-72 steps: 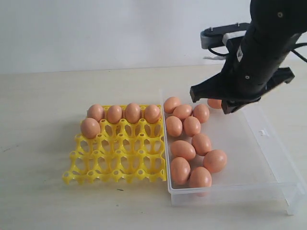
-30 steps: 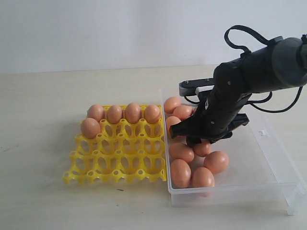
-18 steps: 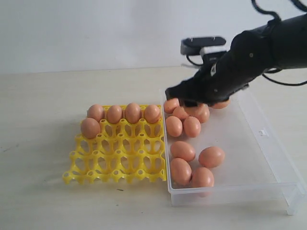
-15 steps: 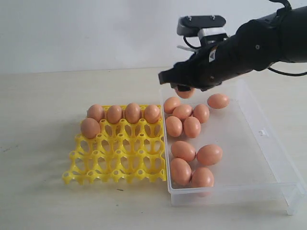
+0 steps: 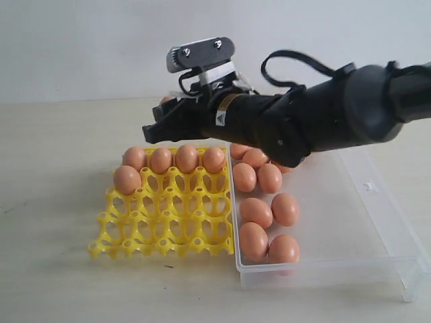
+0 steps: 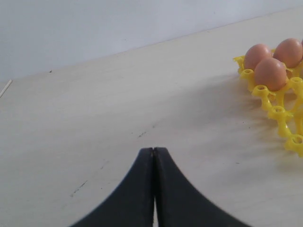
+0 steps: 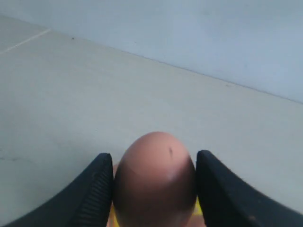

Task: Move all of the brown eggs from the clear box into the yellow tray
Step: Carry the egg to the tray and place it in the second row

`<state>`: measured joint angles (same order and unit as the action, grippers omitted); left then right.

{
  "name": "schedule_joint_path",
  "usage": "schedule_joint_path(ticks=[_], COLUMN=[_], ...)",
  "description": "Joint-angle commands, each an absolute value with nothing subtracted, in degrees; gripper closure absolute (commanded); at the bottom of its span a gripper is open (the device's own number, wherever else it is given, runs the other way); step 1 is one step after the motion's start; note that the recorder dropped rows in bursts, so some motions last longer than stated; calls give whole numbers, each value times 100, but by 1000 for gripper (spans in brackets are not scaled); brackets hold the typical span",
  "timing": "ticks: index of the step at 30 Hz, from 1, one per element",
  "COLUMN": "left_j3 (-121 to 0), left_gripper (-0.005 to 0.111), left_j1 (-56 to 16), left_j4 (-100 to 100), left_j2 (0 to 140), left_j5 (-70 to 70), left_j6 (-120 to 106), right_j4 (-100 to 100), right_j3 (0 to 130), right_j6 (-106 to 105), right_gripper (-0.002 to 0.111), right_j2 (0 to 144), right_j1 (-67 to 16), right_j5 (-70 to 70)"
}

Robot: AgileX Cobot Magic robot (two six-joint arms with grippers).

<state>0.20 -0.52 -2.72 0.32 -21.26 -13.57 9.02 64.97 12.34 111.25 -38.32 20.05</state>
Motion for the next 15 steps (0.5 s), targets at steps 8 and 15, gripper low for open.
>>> schedule_joint_path(ticks=[8,15], left_j3=[0,0], left_gripper=[107,107], left_j1=[-57,-57], left_j4=[-292,-292], left_j2=[0,0], left_j5=[-2084,-2084], left_j6=[-1355,-1355], right_j4=[1567,1707], right_j3=[6492,6492], right_j6=[1999,2120], right_gripper=[108,106], right_j2=[12139,12445], right_j1=[-3926,-3926], right_j5=[3486,3816])
